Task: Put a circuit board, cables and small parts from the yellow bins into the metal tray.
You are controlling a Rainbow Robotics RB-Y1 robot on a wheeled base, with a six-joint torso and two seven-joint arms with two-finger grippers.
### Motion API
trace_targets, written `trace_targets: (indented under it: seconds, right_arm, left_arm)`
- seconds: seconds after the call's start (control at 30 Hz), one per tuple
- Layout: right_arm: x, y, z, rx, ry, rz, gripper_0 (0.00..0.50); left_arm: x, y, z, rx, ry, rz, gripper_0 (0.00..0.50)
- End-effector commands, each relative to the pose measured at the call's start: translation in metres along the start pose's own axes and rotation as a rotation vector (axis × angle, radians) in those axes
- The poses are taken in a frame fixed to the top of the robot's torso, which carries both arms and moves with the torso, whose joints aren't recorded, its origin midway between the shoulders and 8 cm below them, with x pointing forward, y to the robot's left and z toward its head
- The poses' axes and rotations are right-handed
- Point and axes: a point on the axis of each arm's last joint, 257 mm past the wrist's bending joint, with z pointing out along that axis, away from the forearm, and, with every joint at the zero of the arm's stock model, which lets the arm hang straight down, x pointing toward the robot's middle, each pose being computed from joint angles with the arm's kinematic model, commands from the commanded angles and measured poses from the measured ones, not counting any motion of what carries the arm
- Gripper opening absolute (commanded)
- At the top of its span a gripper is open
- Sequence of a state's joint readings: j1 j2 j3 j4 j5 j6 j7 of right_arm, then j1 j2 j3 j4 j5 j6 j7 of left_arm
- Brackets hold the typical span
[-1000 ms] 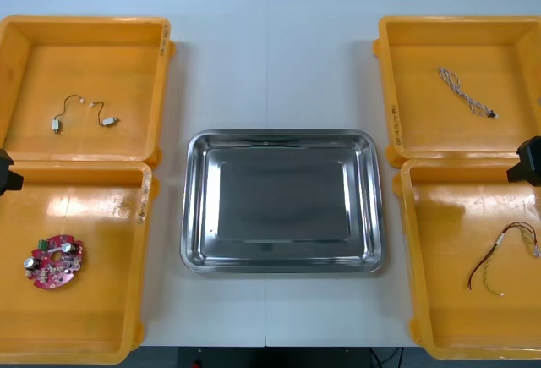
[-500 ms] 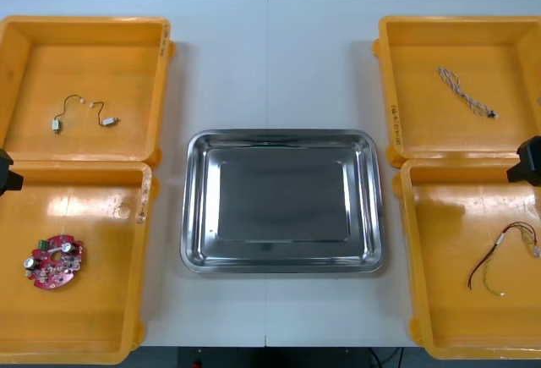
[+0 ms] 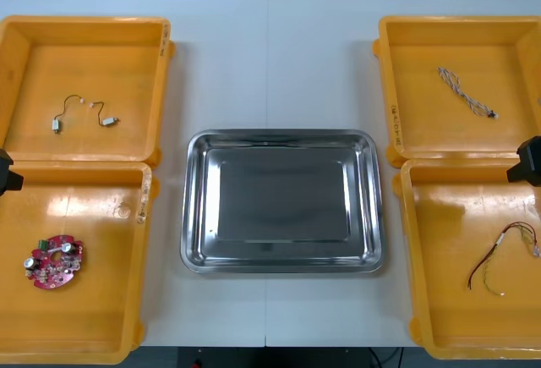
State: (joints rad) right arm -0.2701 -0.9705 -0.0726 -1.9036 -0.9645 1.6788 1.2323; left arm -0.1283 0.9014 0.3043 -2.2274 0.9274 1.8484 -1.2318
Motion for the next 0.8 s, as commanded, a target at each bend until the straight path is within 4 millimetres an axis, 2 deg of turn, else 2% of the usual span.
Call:
trace_targets:
  seconds: [0.03,0.8]
  right_arm:
    - [-0.0057,0.0007,-0.0097,-0.006,-0.031,-0.03,0.5]
    - [-0.0057,0.0007,-0.0097,-0.006,-0.031,-0.03,0.5]
  left_arm:
    - [-0.0018,-0.004,-0.0046,0.005,-0.024,0.067,0.5]
    - [-0.0018,-0.004,-0.0046,0.005,-0.024,0.067,0.5]
